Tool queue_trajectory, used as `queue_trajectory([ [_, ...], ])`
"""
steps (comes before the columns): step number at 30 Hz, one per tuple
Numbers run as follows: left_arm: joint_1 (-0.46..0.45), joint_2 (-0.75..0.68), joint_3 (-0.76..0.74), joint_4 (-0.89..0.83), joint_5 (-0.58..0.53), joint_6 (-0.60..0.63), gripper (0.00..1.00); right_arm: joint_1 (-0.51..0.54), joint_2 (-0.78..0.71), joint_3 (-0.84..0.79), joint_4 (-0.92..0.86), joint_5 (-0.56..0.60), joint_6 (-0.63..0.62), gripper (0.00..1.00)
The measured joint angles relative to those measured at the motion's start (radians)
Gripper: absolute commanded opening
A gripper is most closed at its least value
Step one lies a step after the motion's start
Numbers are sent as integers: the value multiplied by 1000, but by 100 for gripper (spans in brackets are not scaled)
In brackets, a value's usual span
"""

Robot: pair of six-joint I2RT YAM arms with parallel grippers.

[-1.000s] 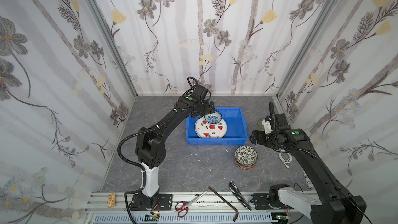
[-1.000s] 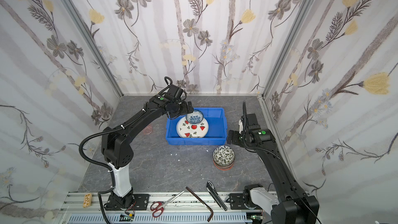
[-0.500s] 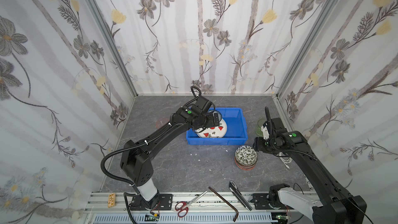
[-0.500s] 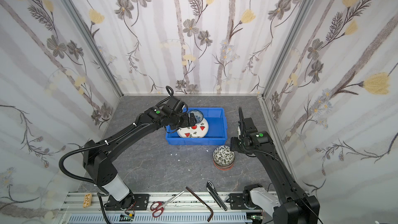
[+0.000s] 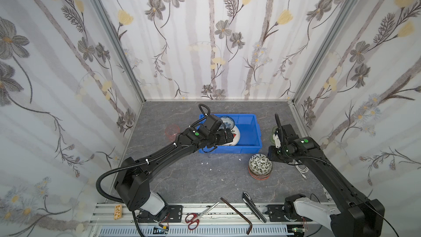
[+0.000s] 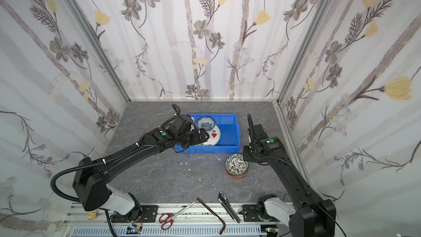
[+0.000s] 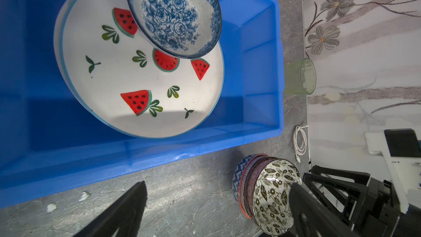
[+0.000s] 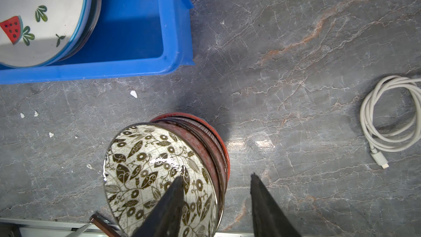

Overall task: Place the mixed dishes into the plastic bin
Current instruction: 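Lower the right gripper onto the leaf-pattern bowl rim while left gripper withdraws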

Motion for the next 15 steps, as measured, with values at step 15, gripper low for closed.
queue_trajectory([
  [15, -13, 42, -6, 48, 38, -16, 100, 23, 36, -9, 3, 19, 0, 32],
])
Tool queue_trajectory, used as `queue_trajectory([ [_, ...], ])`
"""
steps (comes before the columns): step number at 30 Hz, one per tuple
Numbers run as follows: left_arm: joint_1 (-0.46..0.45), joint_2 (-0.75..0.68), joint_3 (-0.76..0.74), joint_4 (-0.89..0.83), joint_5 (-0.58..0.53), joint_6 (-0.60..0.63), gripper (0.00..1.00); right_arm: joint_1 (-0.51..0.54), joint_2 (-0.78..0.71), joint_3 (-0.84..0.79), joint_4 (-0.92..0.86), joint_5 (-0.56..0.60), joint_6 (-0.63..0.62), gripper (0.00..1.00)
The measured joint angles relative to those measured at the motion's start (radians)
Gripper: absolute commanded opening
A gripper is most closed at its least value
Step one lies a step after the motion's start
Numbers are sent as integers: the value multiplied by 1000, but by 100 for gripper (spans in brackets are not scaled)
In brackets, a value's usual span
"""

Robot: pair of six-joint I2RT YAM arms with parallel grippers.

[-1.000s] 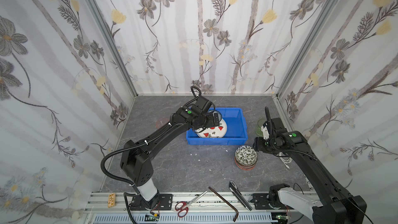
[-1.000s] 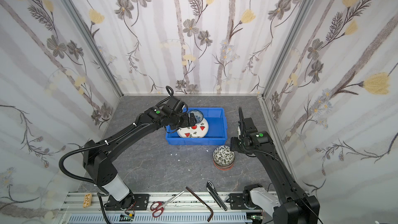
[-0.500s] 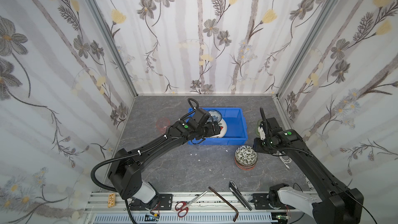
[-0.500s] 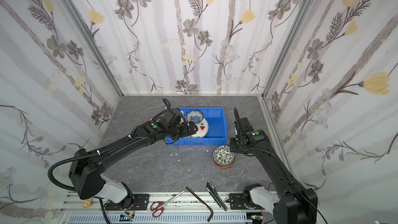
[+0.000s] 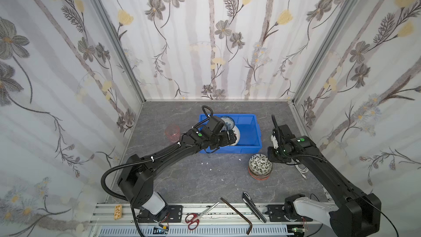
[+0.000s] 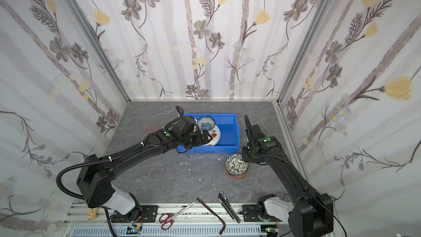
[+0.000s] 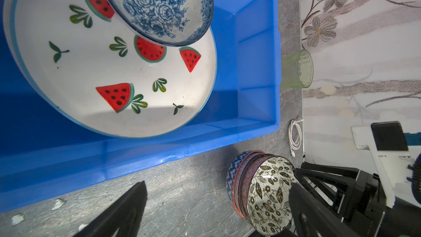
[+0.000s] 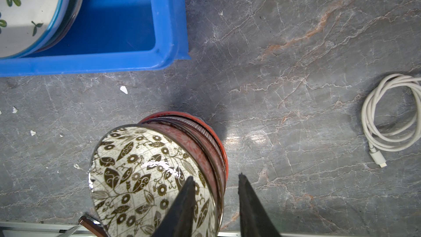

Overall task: Place the mixed dishes into the plastic bin
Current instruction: 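Lower the right gripper onto the leaf-pattern bowl rim while left gripper withdraws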

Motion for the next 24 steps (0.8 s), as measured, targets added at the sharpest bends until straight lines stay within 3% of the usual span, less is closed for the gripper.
queue_trajectory([
  [17, -3, 32, 0, 11, 21, 0, 100, 21, 20, -21, 15, -5, -11, 26],
  [24, -5, 40, 0, 12, 23, 0, 100, 28, 21, -25, 26, -19, -11, 18],
])
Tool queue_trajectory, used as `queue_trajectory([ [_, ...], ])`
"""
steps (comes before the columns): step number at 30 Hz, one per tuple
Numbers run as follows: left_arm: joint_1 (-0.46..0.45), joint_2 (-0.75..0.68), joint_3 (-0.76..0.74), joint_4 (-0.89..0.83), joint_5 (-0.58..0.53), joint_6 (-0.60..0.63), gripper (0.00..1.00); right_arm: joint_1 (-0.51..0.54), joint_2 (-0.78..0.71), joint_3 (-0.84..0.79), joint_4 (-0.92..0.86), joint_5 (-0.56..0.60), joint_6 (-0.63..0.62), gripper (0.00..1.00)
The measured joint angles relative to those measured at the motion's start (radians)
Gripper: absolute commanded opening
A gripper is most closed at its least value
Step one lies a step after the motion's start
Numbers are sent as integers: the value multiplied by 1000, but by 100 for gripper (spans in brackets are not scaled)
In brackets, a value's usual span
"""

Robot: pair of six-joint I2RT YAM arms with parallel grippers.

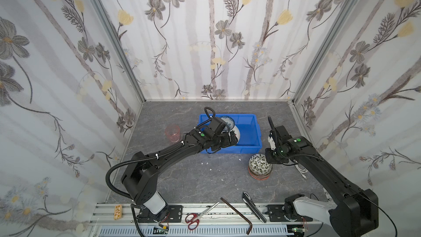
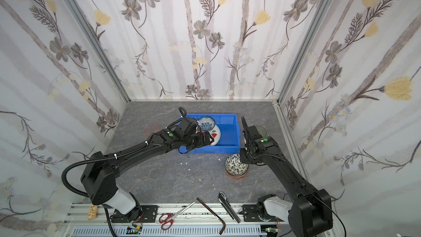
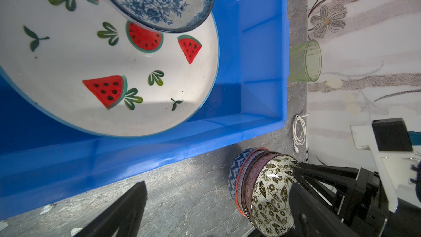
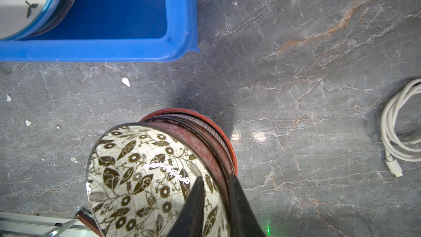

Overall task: Place the mixed dishes into the plastic bin
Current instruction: 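Lower the right gripper onto the leaf-pattern bowl rim while left gripper withdraws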

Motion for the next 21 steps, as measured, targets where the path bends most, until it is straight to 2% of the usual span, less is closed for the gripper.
queue_trajectory([
  [12, -6, 16, 3, 6, 7, 0, 100, 5, 0, 0, -20, 1, -15, 9],
  [21, -8, 24, 11, 6, 14, 0, 100, 8, -16, 13, -28, 1, -16, 8],
])
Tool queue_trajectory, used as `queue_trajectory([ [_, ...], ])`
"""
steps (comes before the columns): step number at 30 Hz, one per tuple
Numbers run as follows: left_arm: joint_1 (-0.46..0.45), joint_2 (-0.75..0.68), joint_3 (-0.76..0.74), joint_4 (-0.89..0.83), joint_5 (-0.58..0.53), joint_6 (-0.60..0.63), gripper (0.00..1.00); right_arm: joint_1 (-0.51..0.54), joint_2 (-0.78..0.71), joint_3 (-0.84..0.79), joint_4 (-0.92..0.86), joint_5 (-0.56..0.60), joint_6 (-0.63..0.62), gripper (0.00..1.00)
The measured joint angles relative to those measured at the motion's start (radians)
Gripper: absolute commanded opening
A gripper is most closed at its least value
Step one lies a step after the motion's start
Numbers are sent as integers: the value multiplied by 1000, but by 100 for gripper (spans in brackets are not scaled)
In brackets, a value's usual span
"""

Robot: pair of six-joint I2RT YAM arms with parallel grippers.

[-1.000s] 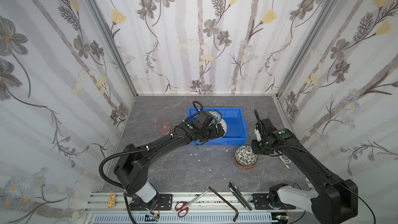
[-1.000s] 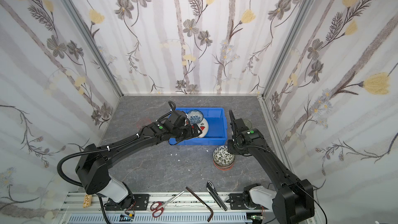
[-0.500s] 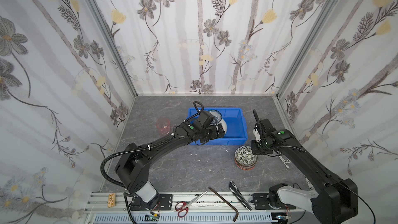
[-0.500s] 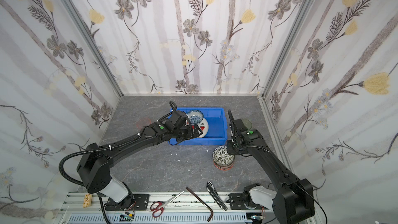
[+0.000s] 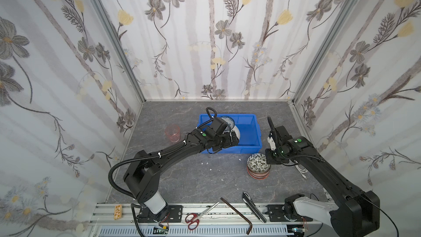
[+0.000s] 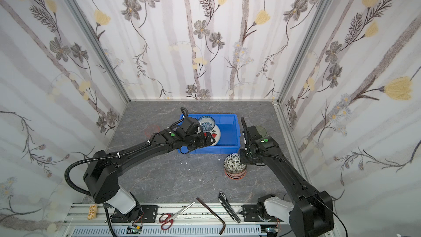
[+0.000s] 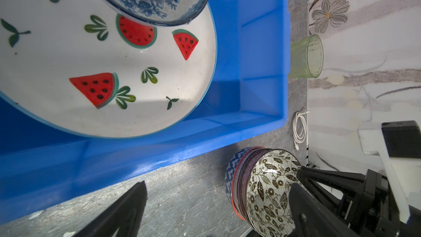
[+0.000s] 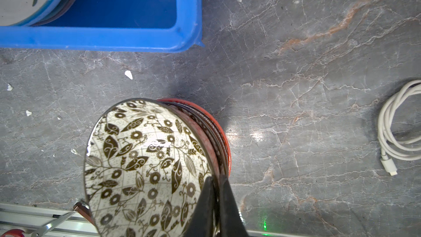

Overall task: Place the mixed dishes into the plastic bin
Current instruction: 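Lower the right gripper onto the leaf-pattern bowl rim while left gripper withdraws, then lift the leaf-pattern bowl off the stack with the right gripper while left gripper approaches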

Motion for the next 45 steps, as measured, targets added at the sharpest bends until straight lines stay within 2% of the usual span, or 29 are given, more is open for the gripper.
queue_trajectory([
  [16, -29, 11, 3, 1, 10, 1, 99, 3, -32, 2, -16, -8, -10, 4],
  [27, -117, 10, -6, 0, 49, 71, 98, 2, -47, 2, -15, -34, -10, 1],
  [45, -190, 82, 25, 1, 89, 94, 83, -3, -64, 47, -16, -90, -9, 0],
])
